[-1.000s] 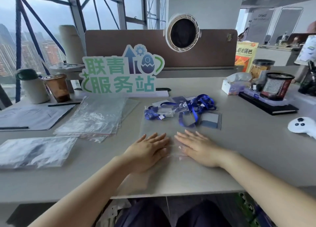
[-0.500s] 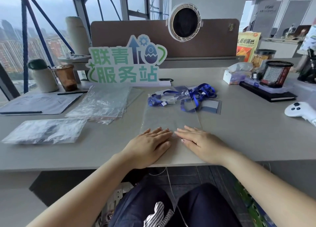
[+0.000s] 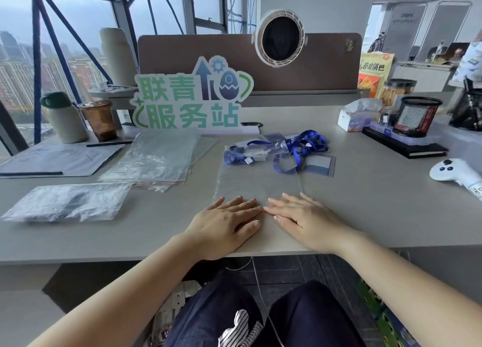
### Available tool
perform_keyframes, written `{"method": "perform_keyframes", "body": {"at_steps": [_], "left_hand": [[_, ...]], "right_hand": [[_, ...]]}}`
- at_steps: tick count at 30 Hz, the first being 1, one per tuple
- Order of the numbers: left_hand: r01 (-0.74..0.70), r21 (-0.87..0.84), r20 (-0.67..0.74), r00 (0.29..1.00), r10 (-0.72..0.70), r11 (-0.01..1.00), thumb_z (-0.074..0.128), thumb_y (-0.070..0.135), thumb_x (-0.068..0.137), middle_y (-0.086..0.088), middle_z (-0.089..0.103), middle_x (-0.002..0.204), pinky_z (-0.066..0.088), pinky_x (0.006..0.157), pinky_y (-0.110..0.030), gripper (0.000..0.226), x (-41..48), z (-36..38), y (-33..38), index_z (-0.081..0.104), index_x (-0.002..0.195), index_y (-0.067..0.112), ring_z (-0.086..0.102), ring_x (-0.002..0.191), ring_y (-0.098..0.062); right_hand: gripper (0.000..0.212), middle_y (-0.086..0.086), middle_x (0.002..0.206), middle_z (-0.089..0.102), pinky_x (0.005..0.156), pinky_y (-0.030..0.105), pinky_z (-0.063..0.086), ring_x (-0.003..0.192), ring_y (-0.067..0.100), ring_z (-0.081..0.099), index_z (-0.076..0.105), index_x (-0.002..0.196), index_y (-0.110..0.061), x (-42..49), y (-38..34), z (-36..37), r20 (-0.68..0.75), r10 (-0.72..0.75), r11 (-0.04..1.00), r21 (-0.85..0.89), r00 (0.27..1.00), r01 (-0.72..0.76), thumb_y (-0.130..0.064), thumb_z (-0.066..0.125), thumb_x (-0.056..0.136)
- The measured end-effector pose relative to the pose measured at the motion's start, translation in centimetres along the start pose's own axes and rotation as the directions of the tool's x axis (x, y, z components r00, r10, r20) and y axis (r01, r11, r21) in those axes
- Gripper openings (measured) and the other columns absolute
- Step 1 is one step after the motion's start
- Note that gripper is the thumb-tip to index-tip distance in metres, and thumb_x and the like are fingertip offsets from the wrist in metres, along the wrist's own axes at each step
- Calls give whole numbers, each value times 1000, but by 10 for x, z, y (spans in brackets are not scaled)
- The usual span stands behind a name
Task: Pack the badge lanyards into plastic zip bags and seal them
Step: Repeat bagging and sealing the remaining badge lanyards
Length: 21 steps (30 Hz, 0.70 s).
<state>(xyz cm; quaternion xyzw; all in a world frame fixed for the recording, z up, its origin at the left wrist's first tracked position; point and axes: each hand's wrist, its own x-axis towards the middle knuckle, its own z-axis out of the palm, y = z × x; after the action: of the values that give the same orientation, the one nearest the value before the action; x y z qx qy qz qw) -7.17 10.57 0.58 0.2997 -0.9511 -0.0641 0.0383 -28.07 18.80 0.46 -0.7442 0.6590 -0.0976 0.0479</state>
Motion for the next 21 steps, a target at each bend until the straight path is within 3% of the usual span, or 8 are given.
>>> {"method": "perform_keyframes", "body": {"at_steps": [5,12,21], "left_hand": [[51,-5,-21,998,-52,999,-6,70,78,27,13,152,-2,119,-39,71,-10,-2,-8,21,141,52,2,144,-1],[173,-48,-22,985,-174,984,12,56,95,30,16,151,1,119,-42,47,-27,-8,-23,31,138,52,6,143,0],[269,-71,-53,960,-273,960,16,56,95,31,24,147,7,118,-41,46,-43,-13,-39,40,134,50,14,142,0]], "right_hand": [[39,-23,153,14,119,38,-7,145,5,1,27,137,-55,-9,-2,-6,45,61,998,-18,997,-60,-47,21,100],[36,-27,152,12,118,40,-7,144,2,0,28,132,-61,-24,11,-9,25,135,990,27,991,-136,-48,21,99],[36,-26,151,15,118,41,-3,144,4,4,34,131,-59,-36,24,-11,-4,209,976,68,978,-208,-49,23,98]]}}
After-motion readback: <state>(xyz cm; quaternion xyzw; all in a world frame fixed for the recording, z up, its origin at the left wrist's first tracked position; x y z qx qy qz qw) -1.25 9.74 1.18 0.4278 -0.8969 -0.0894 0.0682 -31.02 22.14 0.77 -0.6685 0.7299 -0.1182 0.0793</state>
